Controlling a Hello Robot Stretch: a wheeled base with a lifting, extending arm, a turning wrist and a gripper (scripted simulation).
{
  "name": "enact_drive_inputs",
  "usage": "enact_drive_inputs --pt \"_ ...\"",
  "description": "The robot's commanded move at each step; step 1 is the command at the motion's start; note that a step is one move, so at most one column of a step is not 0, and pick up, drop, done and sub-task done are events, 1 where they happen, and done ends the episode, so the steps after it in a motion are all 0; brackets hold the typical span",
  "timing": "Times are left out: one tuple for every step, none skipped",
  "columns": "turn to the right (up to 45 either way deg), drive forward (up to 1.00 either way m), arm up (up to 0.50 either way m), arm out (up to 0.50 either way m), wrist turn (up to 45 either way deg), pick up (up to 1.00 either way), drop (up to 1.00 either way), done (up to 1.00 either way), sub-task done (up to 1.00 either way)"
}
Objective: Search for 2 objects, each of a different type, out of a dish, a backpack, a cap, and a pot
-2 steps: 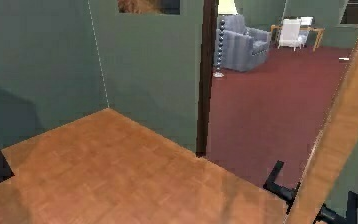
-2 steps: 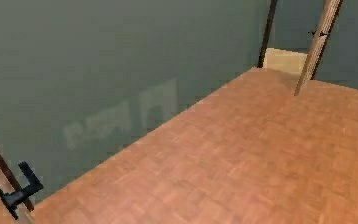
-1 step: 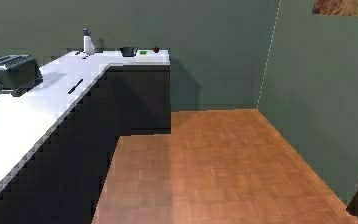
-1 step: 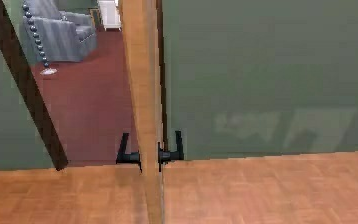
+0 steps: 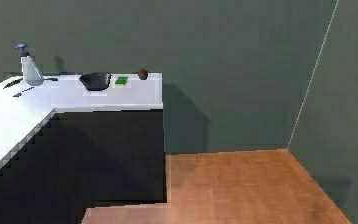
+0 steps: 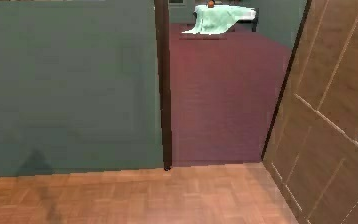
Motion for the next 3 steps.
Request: enact_drive_inputs --pt "0.0 0.55 0.0 0.0 0.0 0.0 0.0 0.0 0.0" --pt "-33.0 0.0 0.0 0.0 0.0 0.0 0.0 0.0 0.0" --pt "0.0 0.0 0.0 0.0 0.0 0.0 0.0 1.0 0.0"
